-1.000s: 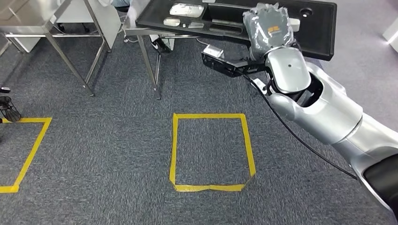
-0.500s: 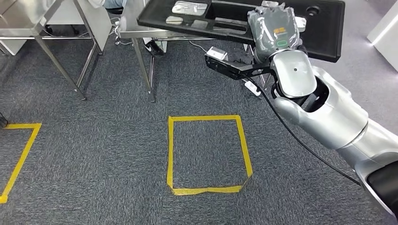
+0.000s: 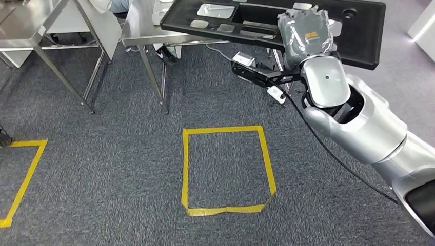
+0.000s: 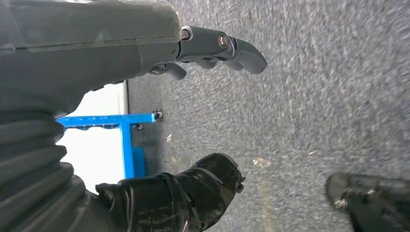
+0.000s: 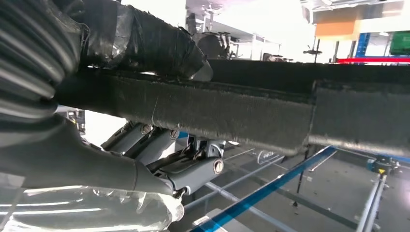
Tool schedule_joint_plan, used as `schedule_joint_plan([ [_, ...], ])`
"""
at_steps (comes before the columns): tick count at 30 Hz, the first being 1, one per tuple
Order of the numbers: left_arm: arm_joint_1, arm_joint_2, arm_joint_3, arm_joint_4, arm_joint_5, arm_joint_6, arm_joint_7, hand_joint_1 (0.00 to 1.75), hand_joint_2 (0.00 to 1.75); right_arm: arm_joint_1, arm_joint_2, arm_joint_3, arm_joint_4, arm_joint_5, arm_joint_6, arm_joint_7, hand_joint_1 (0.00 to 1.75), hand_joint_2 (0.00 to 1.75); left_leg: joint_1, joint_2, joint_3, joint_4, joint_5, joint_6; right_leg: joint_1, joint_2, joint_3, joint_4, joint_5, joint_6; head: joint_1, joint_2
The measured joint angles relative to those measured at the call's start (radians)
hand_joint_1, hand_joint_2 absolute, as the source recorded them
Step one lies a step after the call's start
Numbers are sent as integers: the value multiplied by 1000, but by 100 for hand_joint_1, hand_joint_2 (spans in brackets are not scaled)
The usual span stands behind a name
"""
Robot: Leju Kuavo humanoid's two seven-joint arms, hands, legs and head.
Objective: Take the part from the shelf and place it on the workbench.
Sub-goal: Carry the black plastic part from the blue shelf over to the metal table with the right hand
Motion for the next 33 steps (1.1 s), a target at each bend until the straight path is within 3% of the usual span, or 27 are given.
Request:
schedule_joint_plan([
  [2, 0, 0, 0, 0, 2, -1, -1, 0, 175, 4, 7, 0, 3, 1, 0, -4, 175, 175, 0, 0, -69, 122, -36, -2, 4, 2, 5, 0, -5, -6, 0, 0],
  [3, 0, 0, 0, 0, 2, -2, -1, 0, 175, 7, 10, 0, 5, 2, 0, -6, 175, 175, 0, 0, -87, 142, -29, 0, 7, 3, 8, 0, -7, -8, 0, 0],
  [4, 1, 0, 0, 0, 3, -3, -1, 0, 175, 9, 12, 0, 7, 2, 0, -7, 175, 175, -1, 0, -86, 123, -4, 4, 9, 5, 12, 0, -10, -8, 0, 0],
  [6, 2, 1, 0, 0, 3, -3, -1, 0, 175, 10, 14, 0, 9, 3, -1, -7, 175, 175, -7, -1, -36, -3, 71, 18, 11, 6, 21, 0, -16, -8, 0, 0],
  [7, 2, 2, 0, 0, 3, -4, -1, 0, 175, 9, 14, 0, 10, 4, -1, -7, 175, 175, -11, -1, -7, -67, 95, 25, 13, 7, 23, 0, -19, -7, 1, 0],
  [9, 0, 3, 0, 0, 3, -4, -1, 0, 175, 9, 15, 0, 11, 5, -1, -7, 175, 175, -19, -1, 25, -133, 107, 35, 13, 7, 24, -2, -22, 0, 1, 0],
  [13, -2, 3, 0, 0, 6, -4, 3, 0, 175, 12, 16, 0, 13, 7, -2, -8, 175, 175, -14, 1, 51, -163, 110, 47, 13, 5, 19, 13, -37, 20, 4, 0],
  [15, -1, 2, 0, 0, 6, -4, 5, 0, 175, 12, 16, -1, 13, 9, -2, -8, 175, 175, -10, 4, 64, -175, 110, 53, 11, 3, -27, 107, -80, 27, 6, 0],
  [17, -3, 2, 0, 0, 6, -4, 6, 0, 175, 19, 17, -1, 14, 11, -3, -10, 175, 175, -9, 4, 68, -173, 104, 57, 5, 2, -99, 231, -120, 34, 7, 0],
  [18, -3, 2, 0, 0, 6, -4, 6, 0, 175, 25, 17, -1, 15, 12, -3, -11, 175, 175, -8, 3, 70, -171, 100, 56, 1, 2, -122, 260, -118, 37, 8, 0],
  [19, -3, 2, 0, 0, 6, -4, 6, 0, 175, 30, 17, -1, 16, 12, -3, -12, 175, 175, -6, 2, 73, -168, 95, 54, -4, 1, -127, 253, -98, 41, 8, 0],
  [21, -2, 1, 0, 0, 6, -4, 7, 0, 175, 34, 17, -1, 18, 12, -3, -12, 175, 175, -2, -1, 77, -155, 80, 45, -12, -3, -87, 141, -25, 49, 8, 0],
  [23, -2, 1, 0, 0, 4, -2, 8, 0, 175, 35, 18, -1, 19, 13, -4, -13, 175, 175, -2, -3, 74, -137, 63, 31, -13, -6, -41, 39, 13, 50, 9, 0],
  [28, -2, 1, 0, 0, 4, -2, 8, 0, 175, 43, 24, -1, 26, 13, -7, -21, 175, 175, 0, -2, 66, -115, 40, 8, -8, -2, -25, 15, 7, 19, 6, 0],
  [30, -3, 1, 0, 0, 6, -3, 8, 0, 175, 42, 31, -1, 31, 13, -14, -29, 175, 175, 2, -1, 24, -30, -1, 0, -8, -1, -18, 11, 4, 8, 4, 0],
  [32, -4, 2, 0, 0, 7, -4, 8, 0, 175, 45, 42, -1, 39, 15, -22, -41, 175, 175, 2, 0, -50, 100, -43, -2, -4, 1, -13, 11, -1, 1, 4, 0],
  [33, -3, 2, 0, 0, 7, -6, 8, 0, 175, 47, 48, -1, 43, 15, -24, -46, 175, 175, 2, 0, -78, 140, -46, -2, -2, 2, -9, 11, -4, -1, 4, 0],
])
